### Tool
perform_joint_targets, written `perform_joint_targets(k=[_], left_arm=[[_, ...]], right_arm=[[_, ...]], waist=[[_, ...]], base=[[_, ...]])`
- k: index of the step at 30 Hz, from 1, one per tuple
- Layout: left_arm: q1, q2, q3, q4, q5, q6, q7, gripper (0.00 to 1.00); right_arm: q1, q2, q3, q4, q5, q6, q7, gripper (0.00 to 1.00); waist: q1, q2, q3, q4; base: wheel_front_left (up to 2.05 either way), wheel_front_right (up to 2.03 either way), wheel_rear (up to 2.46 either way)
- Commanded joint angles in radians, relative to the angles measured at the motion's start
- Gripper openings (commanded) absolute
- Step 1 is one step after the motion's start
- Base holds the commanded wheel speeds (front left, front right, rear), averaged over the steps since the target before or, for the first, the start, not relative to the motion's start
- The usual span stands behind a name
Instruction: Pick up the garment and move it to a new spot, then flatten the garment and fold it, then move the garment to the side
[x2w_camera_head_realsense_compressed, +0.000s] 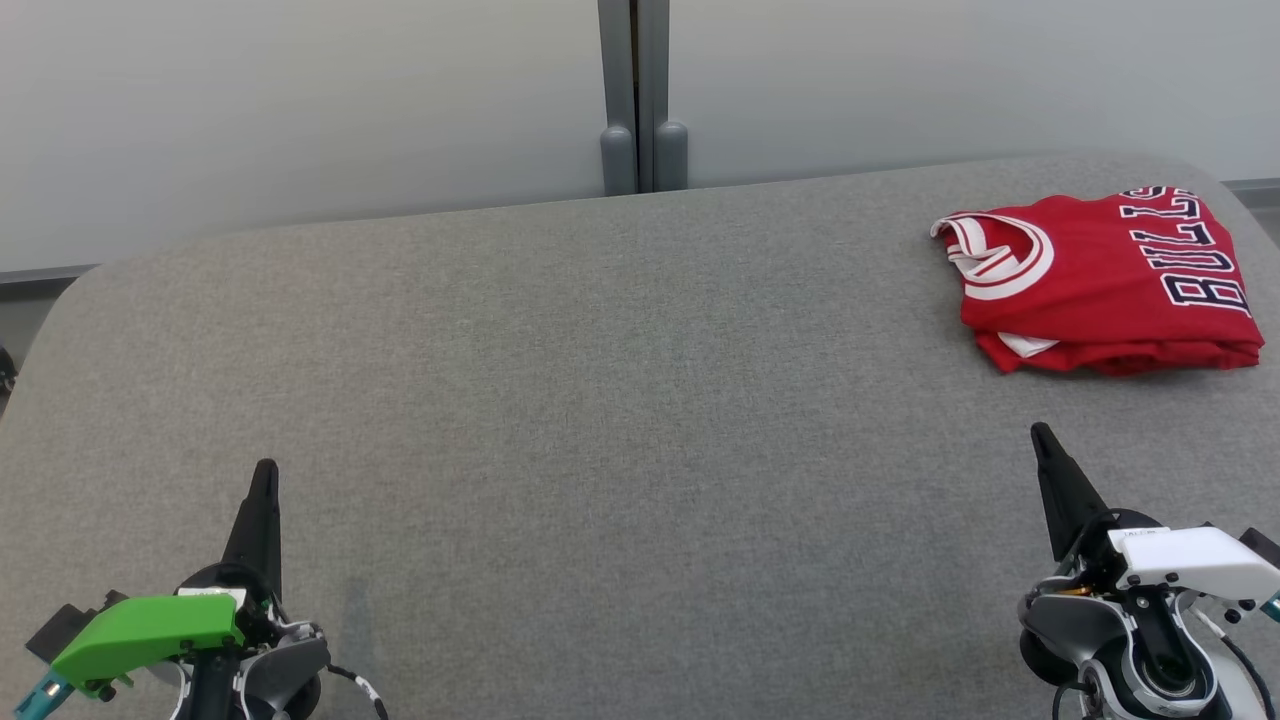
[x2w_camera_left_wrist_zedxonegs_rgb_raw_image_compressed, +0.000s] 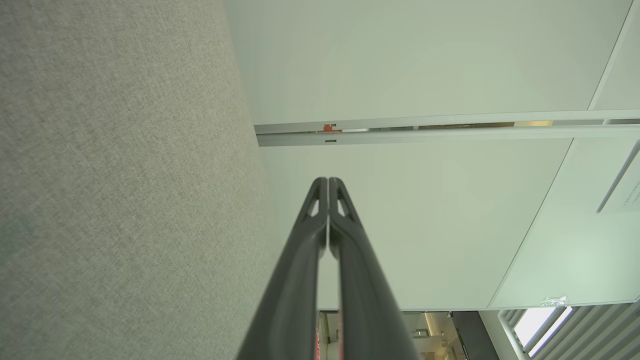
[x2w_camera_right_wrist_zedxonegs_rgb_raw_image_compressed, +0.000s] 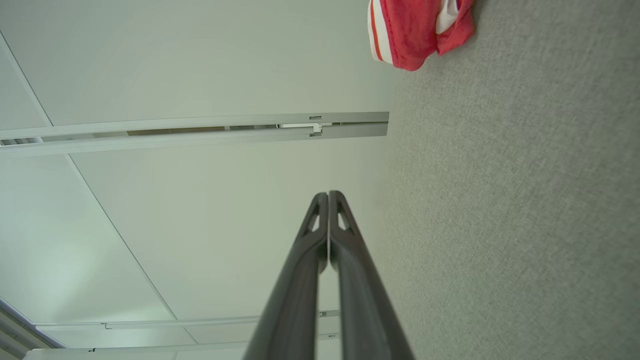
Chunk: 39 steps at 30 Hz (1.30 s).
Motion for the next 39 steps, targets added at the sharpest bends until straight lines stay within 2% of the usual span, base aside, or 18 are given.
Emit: perform_joint_targets(k=[1,39], left_arm=[[-0.011,0.001,0.002,-0.002,-0.003,-0.006,0.003,0.00],[-0.011,0.002,0.002,-0.002,-0.003,-0.006,0.003,0.00]], right_arm=[[-0.006,-0.001,-0.001,-0.005,0.007,0.000,0.003,0.00],[-0.005,-0.001,-0.001,-0.005,0.007,0.000,0.003,0.00]], waist=[[0.0000,-0.0001,0.000,0.000],[0.0000,-0.0001,0.000,0.000]], base=[[0.00,0.00,0.00],[0.00,0.00,0.00]])
